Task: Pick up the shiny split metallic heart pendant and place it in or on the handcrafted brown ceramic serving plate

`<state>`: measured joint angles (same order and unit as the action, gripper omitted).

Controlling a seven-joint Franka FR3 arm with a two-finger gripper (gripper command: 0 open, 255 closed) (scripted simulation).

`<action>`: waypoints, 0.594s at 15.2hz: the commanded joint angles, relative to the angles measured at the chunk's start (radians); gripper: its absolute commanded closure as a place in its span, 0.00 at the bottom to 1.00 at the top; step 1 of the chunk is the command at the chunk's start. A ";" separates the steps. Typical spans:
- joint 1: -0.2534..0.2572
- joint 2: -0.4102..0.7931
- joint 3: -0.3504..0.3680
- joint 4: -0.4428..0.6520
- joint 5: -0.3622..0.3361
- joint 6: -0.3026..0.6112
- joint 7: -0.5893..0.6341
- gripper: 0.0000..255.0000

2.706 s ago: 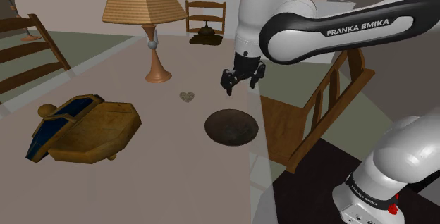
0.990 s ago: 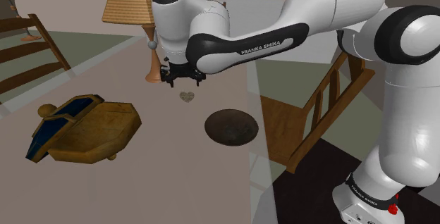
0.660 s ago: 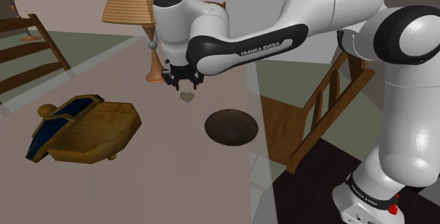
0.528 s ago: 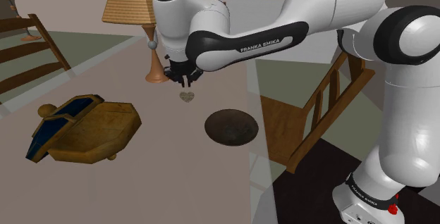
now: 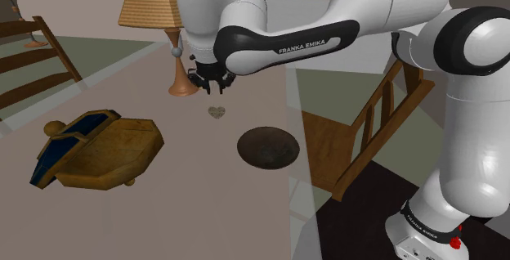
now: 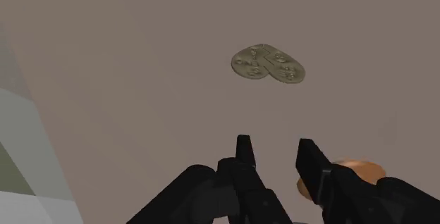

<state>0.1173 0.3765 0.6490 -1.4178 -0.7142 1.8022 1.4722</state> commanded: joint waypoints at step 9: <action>0.005 0.039 0.000 -0.060 0.028 0.025 0.000 0.00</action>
<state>0.1257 0.3773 0.6511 -1.4591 -0.6889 1.8111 1.4707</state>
